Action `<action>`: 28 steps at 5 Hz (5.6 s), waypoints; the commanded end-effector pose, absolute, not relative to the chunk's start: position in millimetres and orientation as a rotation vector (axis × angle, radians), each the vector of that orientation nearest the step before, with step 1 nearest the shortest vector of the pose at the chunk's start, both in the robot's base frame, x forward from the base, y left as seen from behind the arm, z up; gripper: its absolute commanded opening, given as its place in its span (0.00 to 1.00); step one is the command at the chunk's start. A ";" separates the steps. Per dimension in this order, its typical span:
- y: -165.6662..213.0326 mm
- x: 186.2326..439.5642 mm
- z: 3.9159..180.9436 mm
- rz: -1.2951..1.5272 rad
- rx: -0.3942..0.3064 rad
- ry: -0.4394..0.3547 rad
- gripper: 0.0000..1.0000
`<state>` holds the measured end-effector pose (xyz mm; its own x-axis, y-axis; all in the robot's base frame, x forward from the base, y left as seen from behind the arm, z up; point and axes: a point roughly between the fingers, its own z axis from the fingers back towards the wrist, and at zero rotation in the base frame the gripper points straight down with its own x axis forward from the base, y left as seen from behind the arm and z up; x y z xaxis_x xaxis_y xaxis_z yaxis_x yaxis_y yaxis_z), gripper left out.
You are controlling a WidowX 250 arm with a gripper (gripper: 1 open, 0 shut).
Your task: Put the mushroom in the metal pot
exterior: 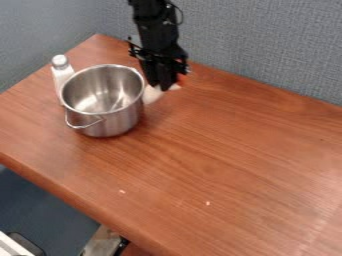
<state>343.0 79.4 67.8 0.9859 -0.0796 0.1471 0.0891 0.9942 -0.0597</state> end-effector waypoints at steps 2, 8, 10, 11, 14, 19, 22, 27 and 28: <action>109.6 357.7 66.6 -0.037 -0.053 -0.201 1.00; 65.4 341.6 115.8 -0.127 -0.074 -0.318 1.00; 62.0 334.2 94.9 -0.309 -0.123 -0.251 1.00; 64.8 344.3 78.6 -0.219 -0.080 -0.230 1.00; 73.6 373.8 56.5 -0.037 0.012 -0.188 0.00; 87.0 366.3 137.5 -0.073 -0.089 -0.258 1.00; 94.0 376.2 108.8 -0.190 -0.089 -0.235 1.00; 82.6 374.1 32.5 -0.256 -0.087 -0.167 0.00; 76.0 368.5 33.4 -0.201 -0.068 -0.176 0.00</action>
